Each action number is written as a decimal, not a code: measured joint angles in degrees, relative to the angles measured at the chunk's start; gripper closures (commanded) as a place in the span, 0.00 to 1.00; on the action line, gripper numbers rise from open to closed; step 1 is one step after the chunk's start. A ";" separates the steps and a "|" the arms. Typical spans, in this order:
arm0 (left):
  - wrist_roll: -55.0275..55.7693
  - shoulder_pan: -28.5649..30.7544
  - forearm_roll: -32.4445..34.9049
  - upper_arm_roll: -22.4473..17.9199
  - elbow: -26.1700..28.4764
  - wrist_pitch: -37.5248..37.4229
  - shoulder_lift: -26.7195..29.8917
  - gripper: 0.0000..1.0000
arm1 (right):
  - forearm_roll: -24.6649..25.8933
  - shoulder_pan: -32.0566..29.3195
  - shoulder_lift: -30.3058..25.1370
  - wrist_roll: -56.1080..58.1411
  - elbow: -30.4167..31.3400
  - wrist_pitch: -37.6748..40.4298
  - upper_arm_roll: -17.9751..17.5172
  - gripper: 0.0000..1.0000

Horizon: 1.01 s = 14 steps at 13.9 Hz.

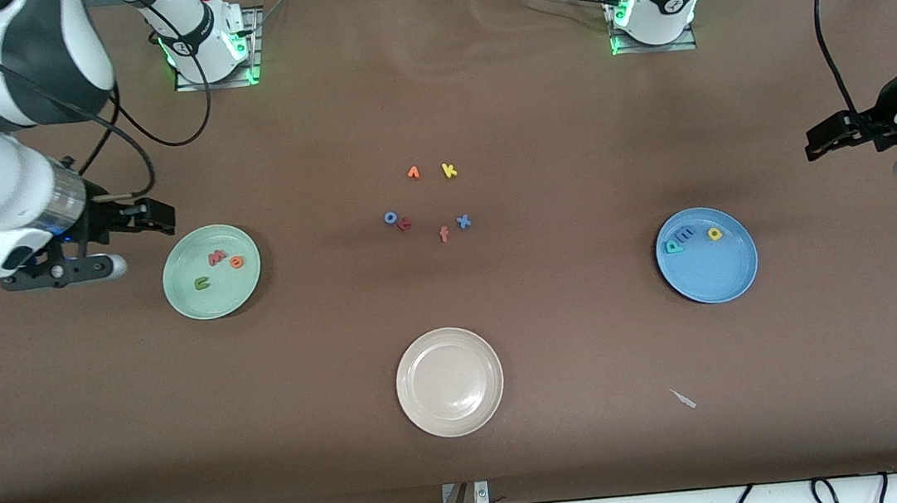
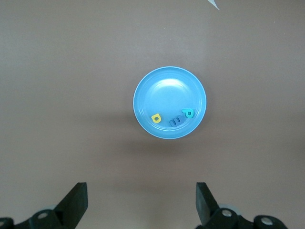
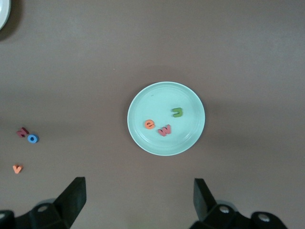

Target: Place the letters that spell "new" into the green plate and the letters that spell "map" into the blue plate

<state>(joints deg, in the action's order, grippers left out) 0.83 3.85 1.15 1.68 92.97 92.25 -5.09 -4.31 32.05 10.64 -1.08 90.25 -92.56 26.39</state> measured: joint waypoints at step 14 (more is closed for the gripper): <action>0.00 -0.04 0.00 0.03 0.00 0.00 -0.53 0.00 | 4.95 -21.02 -14.01 2.94 3.99 3.70 -20.32 0.00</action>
<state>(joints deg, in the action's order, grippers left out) 0.83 3.81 1.15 1.70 92.97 92.25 -5.62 0.63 11.03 -3.36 1.87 94.24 -88.86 6.08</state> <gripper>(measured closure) 0.000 0.000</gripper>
